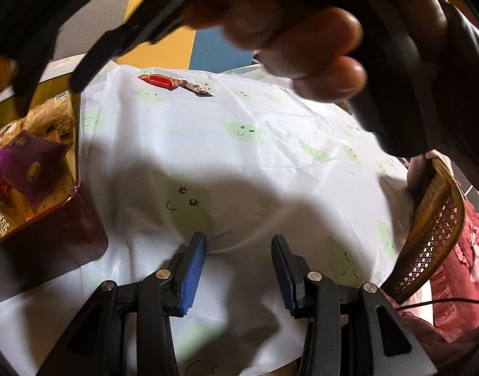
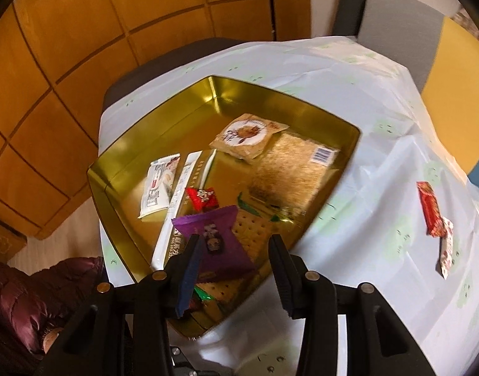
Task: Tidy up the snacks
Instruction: 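Carry the purple pack into the gold tray and open the right tool, then move the empty right tool back over the table, then grasp the red candy bar with the left tool and lift it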
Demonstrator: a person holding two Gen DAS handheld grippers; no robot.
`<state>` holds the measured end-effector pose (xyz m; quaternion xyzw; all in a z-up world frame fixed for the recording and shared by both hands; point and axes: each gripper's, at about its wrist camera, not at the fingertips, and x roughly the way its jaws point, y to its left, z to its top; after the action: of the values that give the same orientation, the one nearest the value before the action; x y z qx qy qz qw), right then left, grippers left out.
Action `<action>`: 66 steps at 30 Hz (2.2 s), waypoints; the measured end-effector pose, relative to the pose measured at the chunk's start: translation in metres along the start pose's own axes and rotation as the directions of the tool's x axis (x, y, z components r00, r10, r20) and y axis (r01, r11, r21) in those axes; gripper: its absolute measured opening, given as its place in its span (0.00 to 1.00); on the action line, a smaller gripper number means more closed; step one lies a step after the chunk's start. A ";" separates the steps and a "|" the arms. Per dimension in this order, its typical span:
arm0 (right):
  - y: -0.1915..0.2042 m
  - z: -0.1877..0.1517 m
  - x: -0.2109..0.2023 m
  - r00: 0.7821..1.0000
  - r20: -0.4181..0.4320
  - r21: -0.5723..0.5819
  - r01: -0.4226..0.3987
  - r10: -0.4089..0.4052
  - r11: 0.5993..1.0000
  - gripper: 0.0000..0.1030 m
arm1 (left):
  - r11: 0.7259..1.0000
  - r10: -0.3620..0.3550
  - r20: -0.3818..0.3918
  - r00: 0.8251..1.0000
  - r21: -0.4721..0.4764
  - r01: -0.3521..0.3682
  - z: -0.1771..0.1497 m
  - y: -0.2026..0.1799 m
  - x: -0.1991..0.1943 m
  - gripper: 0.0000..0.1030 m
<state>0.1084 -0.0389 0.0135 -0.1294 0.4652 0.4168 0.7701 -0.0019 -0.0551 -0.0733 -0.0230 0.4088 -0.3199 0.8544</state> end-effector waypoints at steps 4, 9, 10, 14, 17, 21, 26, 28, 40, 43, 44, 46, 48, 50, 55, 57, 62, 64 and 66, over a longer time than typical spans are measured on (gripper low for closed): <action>-0.014 -0.008 -0.017 0.999 0.031 0.046 0.019 -0.020 0.999 0.43 | 1.000 0.004 -0.001 1.000 0.002 -0.004 0.000 0.000 0.001 0.42; -0.038 -0.026 -0.040 0.996 0.046 0.106 0.066 -0.071 0.992 0.43 | 1.000 0.015 -0.005 1.000 0.009 -0.014 0.000 -0.001 0.001 0.43; -0.046 -0.034 -0.044 0.995 0.041 0.121 0.085 -0.091 0.989 0.43 | 1.000 0.016 -0.006 1.000 0.009 -0.016 0.000 -0.001 0.002 0.43; -0.080 -0.063 -0.057 0.987 0.002 0.182 0.158 -0.161 0.971 0.43 | 1.000 0.019 -0.013 1.000 0.006 -0.019 0.001 -0.001 0.002 0.43; -0.111 -0.089 -0.066 0.972 -0.044 0.245 0.236 -0.232 0.940 0.43 | 1.000 0.022 -0.024 0.999 0.007 -0.022 0.003 -0.003 0.003 0.45; -0.149 -0.119 -0.073 0.940 -0.117 0.312 0.342 -0.321 0.886 0.43 | 1.000 0.029 -0.044 0.999 0.006 -0.029 0.006 -0.006 0.005 0.48; -0.186 -0.146 -0.077 0.898 -0.174 0.374 0.441 -0.405 0.816 0.43 | 0.998 0.065 -0.082 0.995 0.013 -0.064 0.011 -0.012 0.006 0.49; -0.198 -0.155 -0.075 0.880 -0.187 0.404 0.475 -0.438 0.782 0.43 | 0.997 0.079 -0.108 0.991 0.007 -0.078 0.017 -0.013 0.008 0.49; -0.228 -0.172 -0.074 0.870 -0.205 0.505 0.486 -0.448 0.713 0.41 | 0.988 0.103 -0.135 0.985 -0.101 -0.118 0.107 -0.008 0.018 0.49; -0.226 -0.169 -0.071 0.867 -0.211 0.498 0.492 -0.451 0.714 0.41 | 0.969 0.100 -0.145 0.984 -0.212 -0.129 0.143 0.015 0.032 0.49; -0.225 -0.168 -0.072 0.869 -0.206 0.498 0.489 -0.451 0.716 0.41 | 0.961 0.096 -0.145 0.985 -0.246 -0.130 0.153 0.023 0.038 0.48; -0.222 -0.166 -0.075 0.868 -0.191 0.496 0.489 -0.458 0.718 0.41 | 0.938 0.109 -0.141 0.984 -0.314 -0.149 0.177 0.040 0.051 0.44; -0.221 -0.163 -0.076 0.872 -0.177 0.495 0.480 -0.457 0.724 0.41 | 0.916 0.138 -0.148 0.979 -0.357 -0.183 0.200 0.055 0.067 0.41; -0.217 -0.161 -0.078 0.872 -0.170 0.494 0.479 -0.460 0.726 0.42 | 0.896 0.154 -0.155 0.976 -0.394 -0.204 0.215 0.068 0.080 0.41; -0.214 -0.157 -0.080 0.875 -0.158 0.497 0.471 -0.458 0.729 0.42 | 0.823 0.177 -0.217 0.960 -0.503 -0.265 0.245 0.108 0.122 0.37; -0.212 -0.155 -0.081 0.877 -0.151 0.498 0.466 -0.456 0.732 0.42 | 0.777 0.187 -0.244 0.952 -0.555 -0.295 0.250 0.125 0.136 0.37; -0.211 -0.152 -0.084 0.883 -0.135 0.502 0.452 -0.450 0.737 0.42 | 0.711 0.184 -0.279 0.942 -0.624 -0.324 0.257 0.148 0.157 0.38; -0.211 -0.151 -0.085 0.884 -0.132 0.503 0.450 -0.448 0.738 0.42 | 0.712 0.201 -0.296 0.934 -0.611 -0.347 0.262 0.148 0.165 0.38; -0.209 -0.150 -0.086 0.885 -0.126 0.500 0.447 -0.448 0.742 0.42 | 0.719 0.216 -0.302 0.928 -0.593 -0.361 0.268 0.147 0.172 0.40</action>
<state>0.1578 -0.3013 -0.0352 -0.0255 0.5137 0.0800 0.8538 0.3463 -0.0951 -0.0568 -0.2138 0.5799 -0.0242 0.7858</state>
